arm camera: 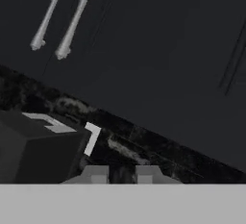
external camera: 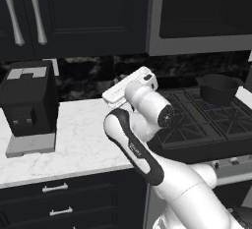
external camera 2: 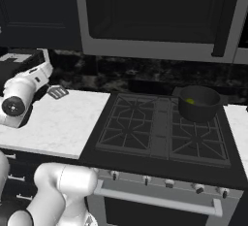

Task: Put the onion and lime in the pot. Retrieve the spatula and lightly stir the vegetables in the pot.

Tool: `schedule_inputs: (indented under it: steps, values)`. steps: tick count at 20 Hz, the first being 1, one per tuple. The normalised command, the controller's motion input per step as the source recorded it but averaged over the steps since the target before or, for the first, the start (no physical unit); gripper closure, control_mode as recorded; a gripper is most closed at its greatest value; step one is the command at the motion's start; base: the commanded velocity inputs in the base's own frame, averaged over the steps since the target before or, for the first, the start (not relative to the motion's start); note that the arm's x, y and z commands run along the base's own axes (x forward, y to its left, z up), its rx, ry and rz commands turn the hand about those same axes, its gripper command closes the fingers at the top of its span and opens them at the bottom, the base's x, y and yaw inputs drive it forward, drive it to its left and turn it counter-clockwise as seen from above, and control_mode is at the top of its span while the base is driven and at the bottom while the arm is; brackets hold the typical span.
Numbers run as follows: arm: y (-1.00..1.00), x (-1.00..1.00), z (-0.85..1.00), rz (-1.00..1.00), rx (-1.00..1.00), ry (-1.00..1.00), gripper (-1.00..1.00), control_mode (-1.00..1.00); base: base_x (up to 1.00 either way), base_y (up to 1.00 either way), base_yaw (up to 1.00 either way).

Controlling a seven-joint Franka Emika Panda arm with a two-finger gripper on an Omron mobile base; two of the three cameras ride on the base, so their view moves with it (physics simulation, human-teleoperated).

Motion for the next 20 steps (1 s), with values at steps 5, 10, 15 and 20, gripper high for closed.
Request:
schedule_inputs:
  steps: [5,10,15,20]
  values:
    - [-0.85,0.06,0.28,-0.26,0.56,0.31,1.0,-1.0,0.0,0.0,0.0]
    - [-0.65,0.25,0.08,-0.19,0.3,0.16,1.0,-1.0,0.0,0.0,0.0]
    - [-0.26,0.33,0.0,-0.11,0.07,0.1,1.0,-1.0,0.0,0.0,0.0]
    - [-0.03,0.07,-0.03,0.0,0.0,0.0,1.0,1.0,0.0,-0.04,0.0]
